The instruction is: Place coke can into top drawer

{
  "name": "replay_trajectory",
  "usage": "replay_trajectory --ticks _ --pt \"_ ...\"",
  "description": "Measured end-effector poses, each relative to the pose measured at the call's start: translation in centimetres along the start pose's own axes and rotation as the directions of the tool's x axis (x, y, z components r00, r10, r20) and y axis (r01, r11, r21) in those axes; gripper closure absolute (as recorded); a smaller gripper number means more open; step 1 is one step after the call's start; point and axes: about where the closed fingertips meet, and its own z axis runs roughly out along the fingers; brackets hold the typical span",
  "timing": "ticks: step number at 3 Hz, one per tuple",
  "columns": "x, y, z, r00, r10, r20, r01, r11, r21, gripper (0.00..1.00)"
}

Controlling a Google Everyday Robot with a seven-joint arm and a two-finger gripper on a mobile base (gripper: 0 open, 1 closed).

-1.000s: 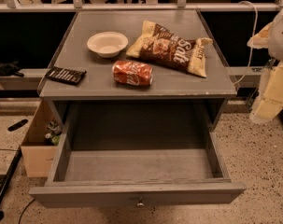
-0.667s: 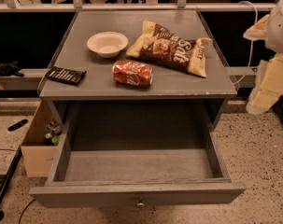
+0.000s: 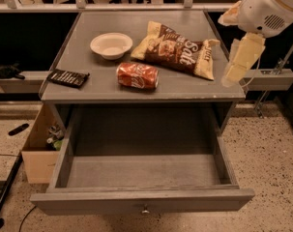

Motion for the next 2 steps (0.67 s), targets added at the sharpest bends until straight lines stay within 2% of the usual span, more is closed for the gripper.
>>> replay_trajectory --ticks 1,2 --pt "0.0 0.0 0.0 1.000 0.000 0.000 0.000 1.0000 0.000 0.00" --pt "-3.0 -2.2 1.1 0.986 0.108 0.127 -0.114 0.9925 0.044 0.00"
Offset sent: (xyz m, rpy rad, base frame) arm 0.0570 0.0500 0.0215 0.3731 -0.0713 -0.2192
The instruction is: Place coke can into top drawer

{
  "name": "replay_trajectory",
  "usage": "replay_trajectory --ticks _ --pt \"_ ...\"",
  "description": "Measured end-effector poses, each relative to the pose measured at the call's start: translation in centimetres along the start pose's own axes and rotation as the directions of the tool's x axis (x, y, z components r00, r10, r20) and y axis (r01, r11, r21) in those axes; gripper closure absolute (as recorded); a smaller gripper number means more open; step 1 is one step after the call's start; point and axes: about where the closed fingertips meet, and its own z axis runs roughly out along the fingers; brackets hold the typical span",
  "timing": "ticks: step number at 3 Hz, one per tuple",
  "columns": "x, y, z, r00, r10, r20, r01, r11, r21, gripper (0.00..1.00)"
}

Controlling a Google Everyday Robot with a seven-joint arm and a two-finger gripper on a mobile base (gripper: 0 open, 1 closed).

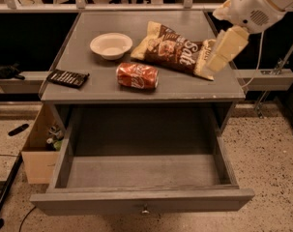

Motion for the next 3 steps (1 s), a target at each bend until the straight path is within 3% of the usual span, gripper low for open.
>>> replay_trajectory --ticks 1,2,3 --pt "-3.4 -1.9 1.6 0.991 0.081 0.107 -0.085 0.9959 0.031 0.00" --pt "-5.5 -3.4 3.9 0.967 0.161 0.198 -0.172 0.9844 0.038 0.00" --pt "-7.2 -3.1 6.7 0.945 0.216 0.246 -0.224 0.9746 0.004 0.00"
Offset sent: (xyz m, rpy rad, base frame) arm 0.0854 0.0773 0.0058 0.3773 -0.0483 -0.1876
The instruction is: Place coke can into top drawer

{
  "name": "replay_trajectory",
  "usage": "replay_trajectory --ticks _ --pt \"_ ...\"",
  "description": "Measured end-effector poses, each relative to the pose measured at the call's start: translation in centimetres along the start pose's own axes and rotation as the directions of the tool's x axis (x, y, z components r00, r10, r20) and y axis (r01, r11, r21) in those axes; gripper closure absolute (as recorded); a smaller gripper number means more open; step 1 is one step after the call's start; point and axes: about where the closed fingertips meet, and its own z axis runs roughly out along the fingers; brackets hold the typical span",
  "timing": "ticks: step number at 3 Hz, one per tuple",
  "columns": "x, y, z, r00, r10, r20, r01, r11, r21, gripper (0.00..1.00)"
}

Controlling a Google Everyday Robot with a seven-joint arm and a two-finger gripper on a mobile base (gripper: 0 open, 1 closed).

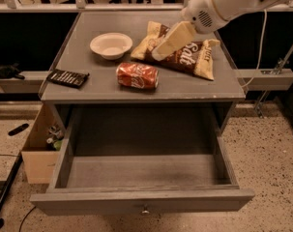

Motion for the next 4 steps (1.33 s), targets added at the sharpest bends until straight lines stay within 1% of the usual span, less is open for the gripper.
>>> replay_trajectory --ticks 1,2,3,4 --pt "-0.6 1.8 4.0 0.999 0.034 0.026 -0.032 0.9982 -0.051 0.00" --pt "-0.4 2.3 4.8 0.999 0.044 0.028 -0.042 0.9969 -0.067 0.00" --pt "0.9 5.3 9.8 0.994 0.104 0.037 -0.096 0.9814 -0.166 0.00" --pt "1.9 7.6 13.6 0.989 0.141 0.033 -0.129 0.9616 -0.242 0.00"
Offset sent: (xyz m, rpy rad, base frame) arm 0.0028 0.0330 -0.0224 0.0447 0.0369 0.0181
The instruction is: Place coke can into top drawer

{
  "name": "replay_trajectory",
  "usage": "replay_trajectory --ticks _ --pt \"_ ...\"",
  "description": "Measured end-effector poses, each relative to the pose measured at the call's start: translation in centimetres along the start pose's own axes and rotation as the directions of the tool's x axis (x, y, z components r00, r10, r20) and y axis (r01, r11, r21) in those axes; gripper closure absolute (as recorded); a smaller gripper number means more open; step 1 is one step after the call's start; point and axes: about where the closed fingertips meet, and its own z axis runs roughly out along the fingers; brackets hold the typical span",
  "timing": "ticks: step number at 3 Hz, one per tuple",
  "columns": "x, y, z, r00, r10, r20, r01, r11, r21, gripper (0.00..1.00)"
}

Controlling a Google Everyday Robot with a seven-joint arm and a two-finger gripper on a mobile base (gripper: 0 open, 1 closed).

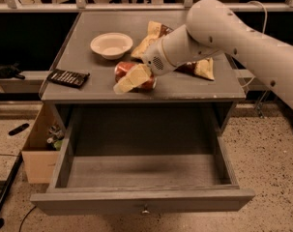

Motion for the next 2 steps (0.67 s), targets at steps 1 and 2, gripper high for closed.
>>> replay_trajectory --ticks 1,2 --pt "0.19 0.10 0.42 1.000 0.004 -0.001 -0.004 1.0000 -0.008 0.00" --pt "0.19 0.10 0.42 1.000 0.004 -0.001 -0.004 1.0000 -0.008 0.19"
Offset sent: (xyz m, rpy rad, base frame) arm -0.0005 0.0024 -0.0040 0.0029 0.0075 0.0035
